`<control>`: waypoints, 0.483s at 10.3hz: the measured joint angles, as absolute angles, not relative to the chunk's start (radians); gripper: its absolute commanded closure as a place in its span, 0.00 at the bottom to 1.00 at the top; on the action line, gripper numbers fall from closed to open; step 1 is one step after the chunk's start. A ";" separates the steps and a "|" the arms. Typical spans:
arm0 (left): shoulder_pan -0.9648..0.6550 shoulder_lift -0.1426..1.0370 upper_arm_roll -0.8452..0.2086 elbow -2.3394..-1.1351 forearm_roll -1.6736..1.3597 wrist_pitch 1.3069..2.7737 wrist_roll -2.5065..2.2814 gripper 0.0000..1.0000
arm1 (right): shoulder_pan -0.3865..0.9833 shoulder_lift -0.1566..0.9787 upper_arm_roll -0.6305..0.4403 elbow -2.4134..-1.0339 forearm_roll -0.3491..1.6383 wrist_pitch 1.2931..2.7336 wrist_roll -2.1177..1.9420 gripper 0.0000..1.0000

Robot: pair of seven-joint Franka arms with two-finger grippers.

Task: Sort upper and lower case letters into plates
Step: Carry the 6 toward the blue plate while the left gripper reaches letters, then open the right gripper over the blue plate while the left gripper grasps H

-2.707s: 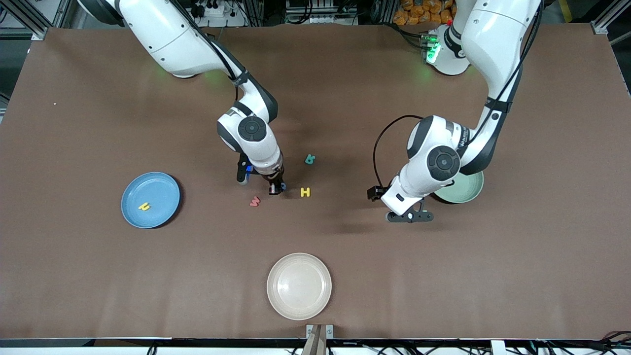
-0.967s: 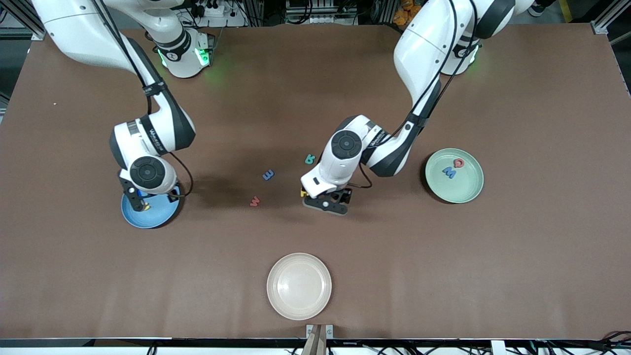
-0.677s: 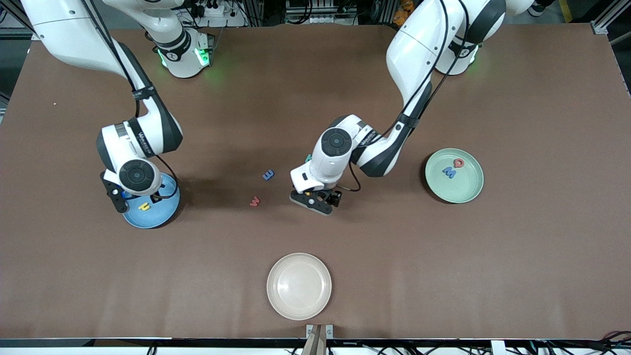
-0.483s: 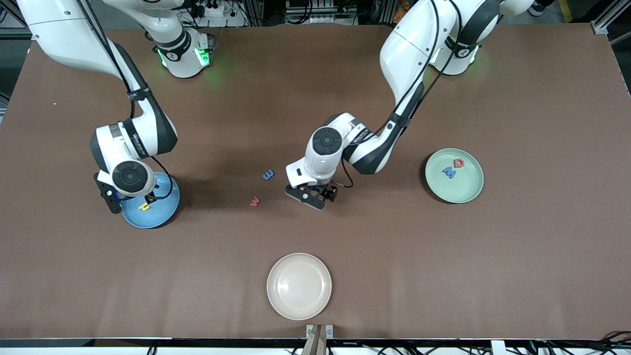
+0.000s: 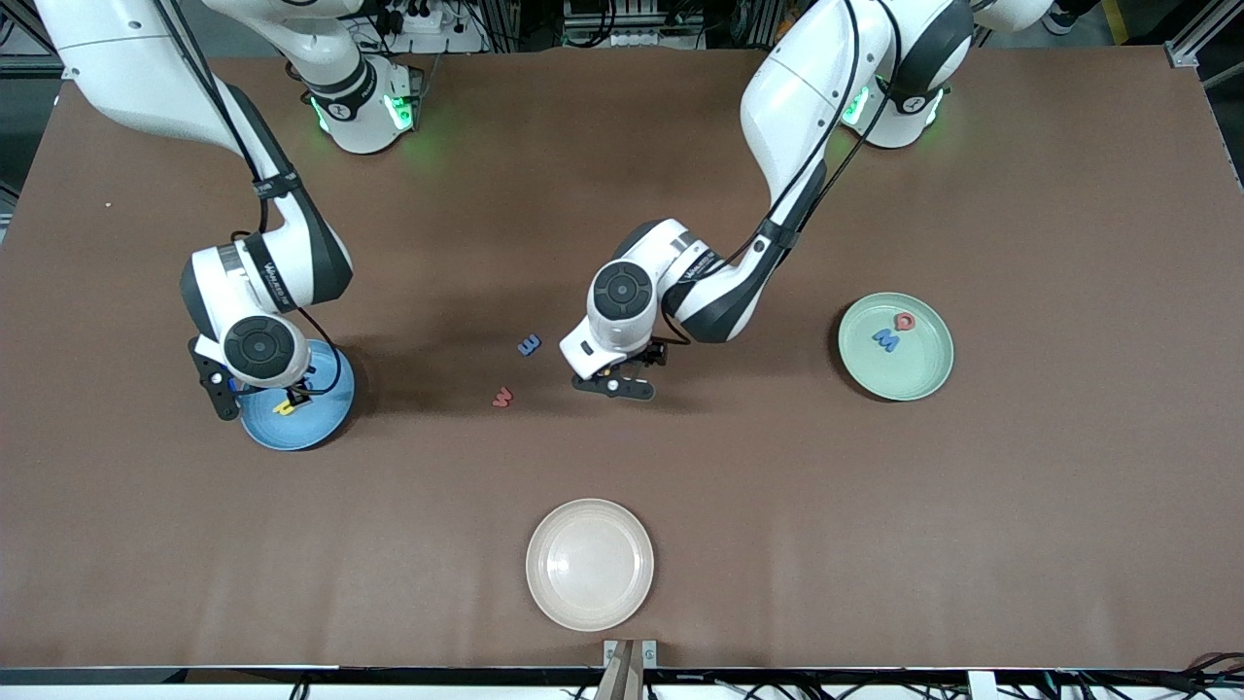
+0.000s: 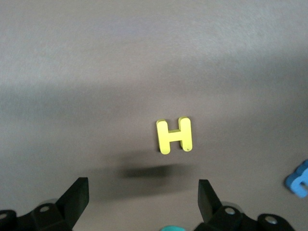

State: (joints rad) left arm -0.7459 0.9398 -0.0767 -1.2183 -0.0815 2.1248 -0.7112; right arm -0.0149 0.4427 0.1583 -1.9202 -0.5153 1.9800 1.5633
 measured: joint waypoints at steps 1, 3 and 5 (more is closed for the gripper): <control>-0.745 0.941 -0.076 -1.203 -0.096 2.124 -0.804 0.00 | -0.010 0.444 0.159 -1.921 -0.515 1.980 1.565 0.00; -0.743 0.946 -0.073 -1.178 -0.102 2.123 -0.965 0.00 | -0.004 0.446 0.159 -1.921 -0.515 1.980 1.568 0.00; -0.741 0.958 -0.044 -1.163 -0.102 2.124 -1.004 0.00 | -0.004 0.448 0.159 -1.922 -0.515 1.980 1.568 0.00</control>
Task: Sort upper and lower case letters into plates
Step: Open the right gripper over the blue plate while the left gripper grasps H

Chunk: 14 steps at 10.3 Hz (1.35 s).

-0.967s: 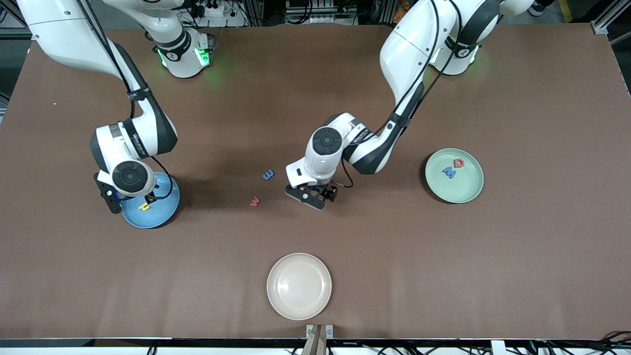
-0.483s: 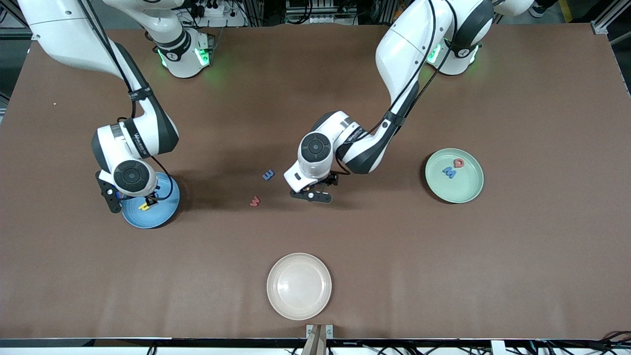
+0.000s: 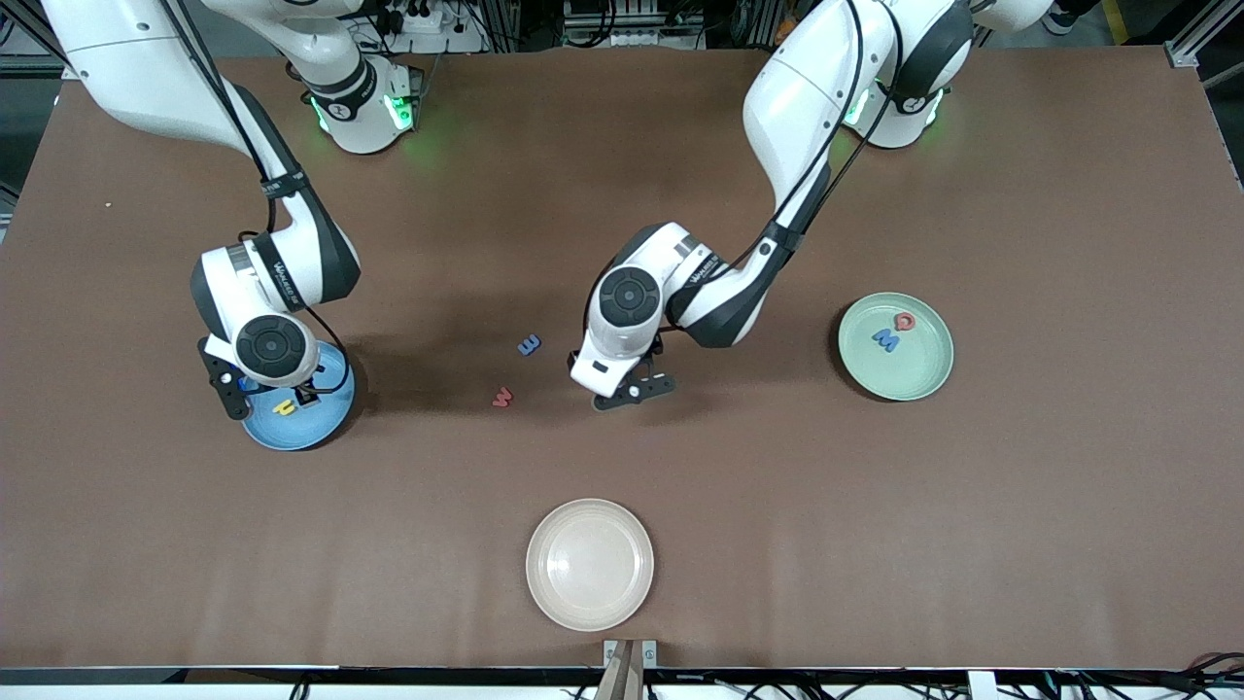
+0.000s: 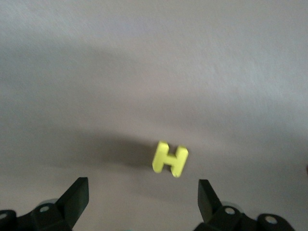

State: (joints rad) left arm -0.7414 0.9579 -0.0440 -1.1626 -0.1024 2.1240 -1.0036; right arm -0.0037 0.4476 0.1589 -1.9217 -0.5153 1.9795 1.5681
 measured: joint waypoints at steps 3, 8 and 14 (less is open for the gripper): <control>-0.745 0.965 -0.020 -1.151 -0.102 2.147 -0.831 0.00 | -0.004 0.449 0.159 -1.922 -0.515 1.980 1.568 0.00; -0.807 1.028 -0.007 -1.147 -0.102 2.231 -0.782 0.00 | -0.039 0.429 0.152 -1.892 -0.417 1.980 1.394 0.00; -0.825 1.060 0.038 -1.106 -0.102 2.240 -0.767 0.00 | -0.051 0.390 0.126 -1.842 -0.271 1.975 1.142 0.00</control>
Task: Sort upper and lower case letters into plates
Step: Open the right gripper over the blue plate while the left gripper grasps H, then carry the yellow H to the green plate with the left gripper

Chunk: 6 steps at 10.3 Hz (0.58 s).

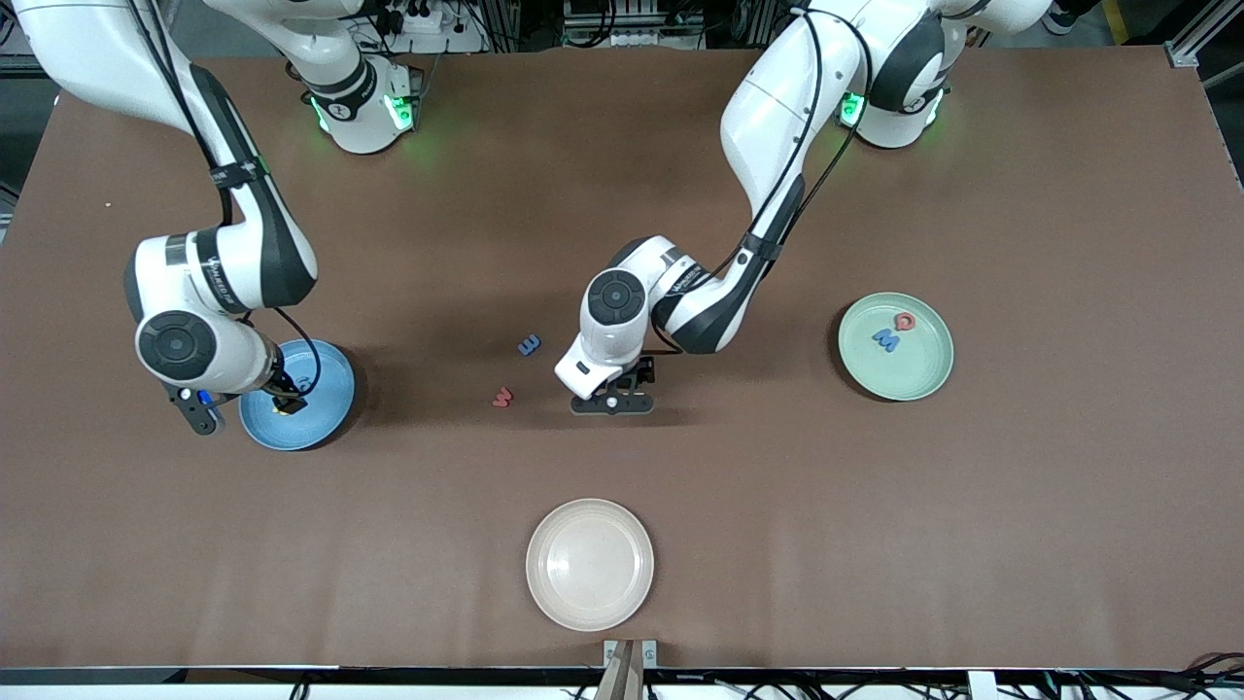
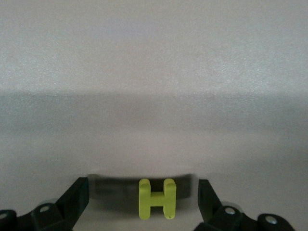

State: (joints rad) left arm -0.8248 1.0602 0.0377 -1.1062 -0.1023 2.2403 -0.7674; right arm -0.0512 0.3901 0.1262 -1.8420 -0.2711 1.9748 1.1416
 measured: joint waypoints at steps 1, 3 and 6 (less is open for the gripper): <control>-0.827 1.067 0.038 -1.104 -0.102 2.240 -0.767 0.00 | -0.058 0.376 0.114 -1.838 -0.243 1.971 1.081 0.00; -0.836 1.074 0.043 -1.098 -0.101 2.239 -0.766 0.17 | -0.064 0.356 0.098 -1.829 -0.223 1.941 0.998 0.00; -0.840 1.074 0.043 -1.088 -0.102 2.216 -0.766 0.33 | -0.063 0.347 0.094 -1.813 -0.172 1.931 0.916 0.00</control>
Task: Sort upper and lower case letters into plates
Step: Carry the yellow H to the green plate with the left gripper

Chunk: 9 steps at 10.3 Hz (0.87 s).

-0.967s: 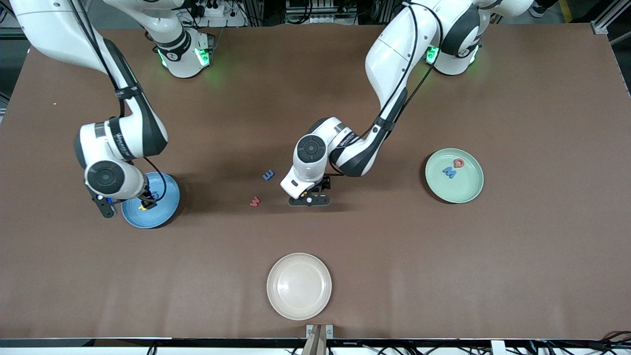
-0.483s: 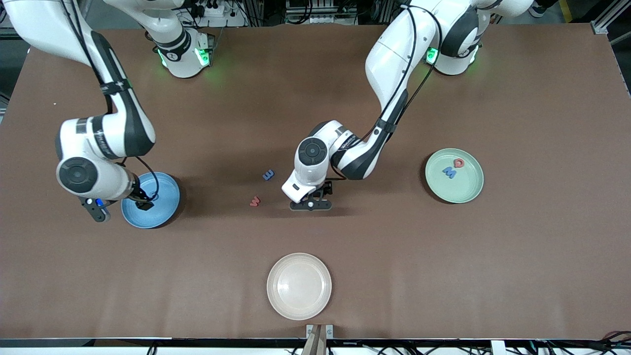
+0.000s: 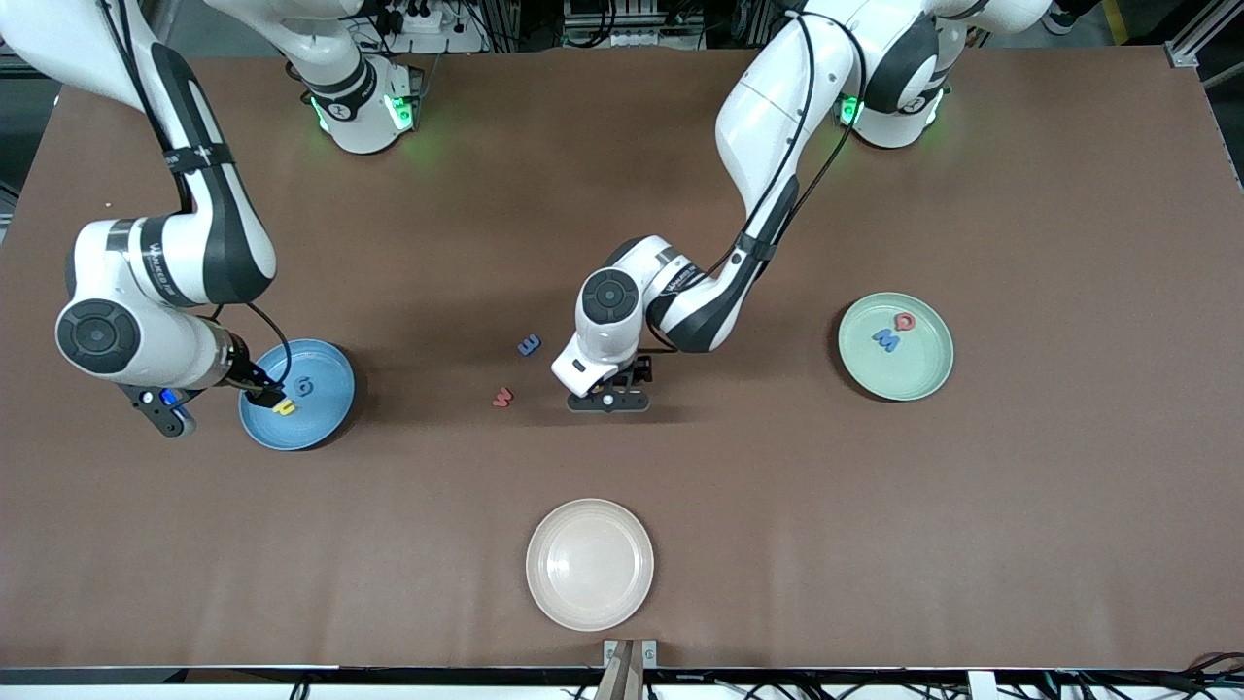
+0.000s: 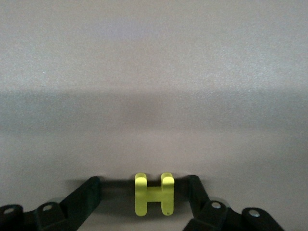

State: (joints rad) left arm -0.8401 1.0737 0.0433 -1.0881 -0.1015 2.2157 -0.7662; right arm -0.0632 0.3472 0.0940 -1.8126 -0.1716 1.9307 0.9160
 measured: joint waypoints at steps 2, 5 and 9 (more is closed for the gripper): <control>-0.841 1.074 0.043 -1.081 -0.102 2.200 -0.766 0.44 | -0.063 0.340 0.054 -1.793 -0.084 1.925 0.792 0.00; -0.843 1.074 0.042 -1.073 -0.102 2.190 -0.766 0.67 | -0.064 0.324 0.009 -1.786 -0.055 1.899 0.628 0.00; -0.844 1.073 0.042 -1.068 -0.102 2.178 -0.766 0.97 | -0.058 0.322 0.009 -1.787 -0.053 1.895 0.610 0.00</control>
State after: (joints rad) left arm -0.8439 1.0730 0.0420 -1.0679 -0.1016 2.1777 -0.7662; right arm -0.0581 0.3221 0.0088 -1.7874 -0.0532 1.8950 0.6102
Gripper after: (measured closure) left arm 0.612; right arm 0.000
